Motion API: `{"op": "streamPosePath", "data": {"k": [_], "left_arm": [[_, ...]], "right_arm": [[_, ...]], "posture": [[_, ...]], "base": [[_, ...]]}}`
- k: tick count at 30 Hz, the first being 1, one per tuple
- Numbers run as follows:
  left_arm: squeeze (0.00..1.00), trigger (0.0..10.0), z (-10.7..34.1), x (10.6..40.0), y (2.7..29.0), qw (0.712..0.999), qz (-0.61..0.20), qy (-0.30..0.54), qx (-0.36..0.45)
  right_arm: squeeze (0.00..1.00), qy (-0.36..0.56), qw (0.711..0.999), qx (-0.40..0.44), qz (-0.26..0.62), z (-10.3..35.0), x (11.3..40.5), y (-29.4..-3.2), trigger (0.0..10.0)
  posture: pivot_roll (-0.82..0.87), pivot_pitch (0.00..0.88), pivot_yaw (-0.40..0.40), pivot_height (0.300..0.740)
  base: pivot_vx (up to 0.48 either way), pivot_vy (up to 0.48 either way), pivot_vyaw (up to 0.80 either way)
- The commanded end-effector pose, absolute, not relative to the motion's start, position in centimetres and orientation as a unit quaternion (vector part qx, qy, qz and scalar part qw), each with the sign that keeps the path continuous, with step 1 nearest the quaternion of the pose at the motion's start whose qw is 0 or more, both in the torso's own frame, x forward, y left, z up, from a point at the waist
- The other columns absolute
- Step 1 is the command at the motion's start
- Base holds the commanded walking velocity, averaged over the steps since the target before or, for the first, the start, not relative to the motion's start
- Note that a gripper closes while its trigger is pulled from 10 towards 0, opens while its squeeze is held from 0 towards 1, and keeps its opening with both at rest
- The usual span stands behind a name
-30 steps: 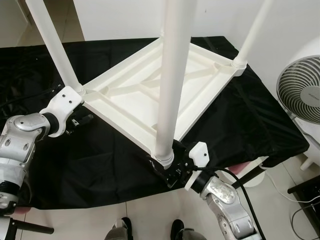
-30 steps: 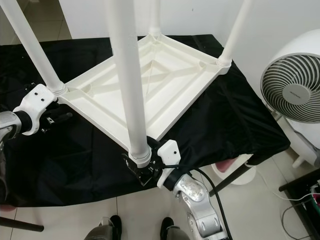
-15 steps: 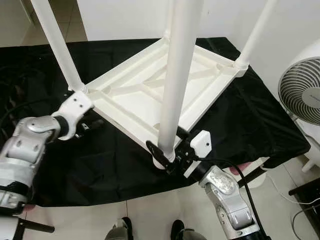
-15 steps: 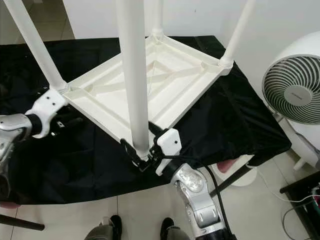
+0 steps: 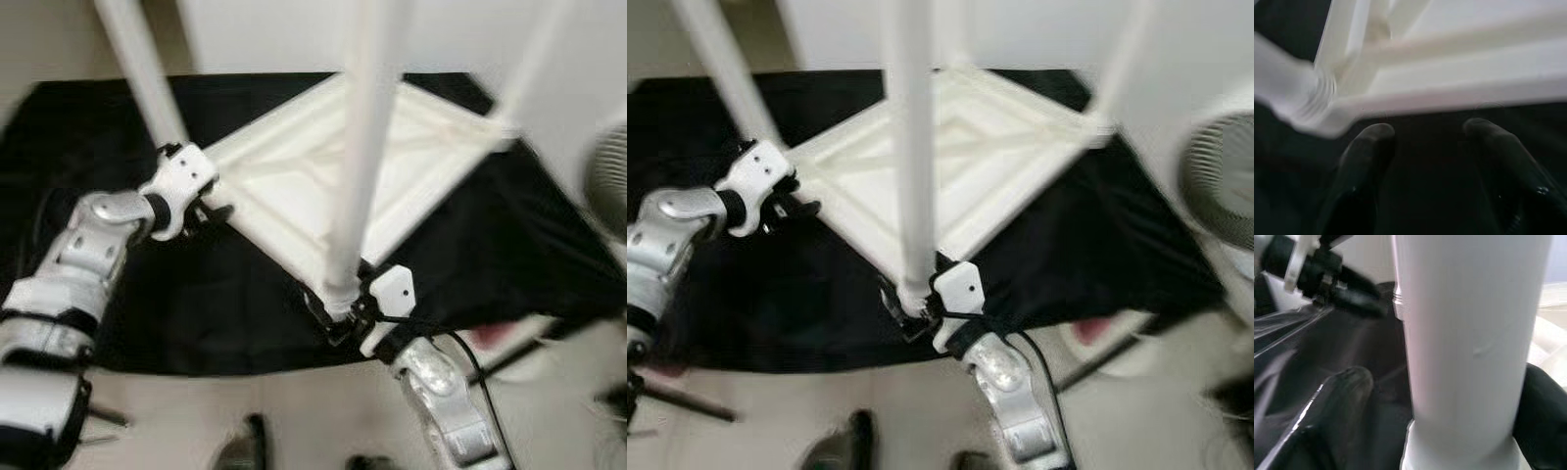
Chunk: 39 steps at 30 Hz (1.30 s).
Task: Building children table
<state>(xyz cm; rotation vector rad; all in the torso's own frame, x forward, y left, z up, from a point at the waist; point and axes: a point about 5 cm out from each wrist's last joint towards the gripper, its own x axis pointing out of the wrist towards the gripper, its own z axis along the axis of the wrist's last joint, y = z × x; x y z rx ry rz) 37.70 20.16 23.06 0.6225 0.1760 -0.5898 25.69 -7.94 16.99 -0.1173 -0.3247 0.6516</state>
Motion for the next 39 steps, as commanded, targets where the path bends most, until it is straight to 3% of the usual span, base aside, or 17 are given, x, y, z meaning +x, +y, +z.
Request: {"op": "streamPosePath", "data": {"k": [1, 9, 39], "left_arm": [[0.0, 10.0, 23.0, 38.0, 19.7, 0.903, -0.286, 0.083, 0.31], [0.0, 10.0, 23.2, 39.2, 18.7, 0.903, -0.284, 0.079, 0.312], [0.0, 10.0, 24.8, 39.7, 19.1, 0.9, -0.284, 0.053, 0.326]], "right_arm": [[0.0, -0.153, 0.933, -0.058, 0.319, 16.8, 25.4, -7.7, 10.0], [0.0, -0.152, 0.935, -0.057, 0.314, 16.8, 25.2, -7.4, 10.0], [0.0, -0.153, 0.935, -0.062, 0.315, 16.8, 25.4, -7.4, 10.0]], "posture": [[0.08, 0.232, 0.039, 0.74], [0.07, 0.233, 0.045, 0.74], [0.08, 0.227, 0.036, 0.74]], "base": [[0.0, 0.0, 0.0], [0.0, 0.0, 0.0], [0.0, 0.0, 0.0]]}}
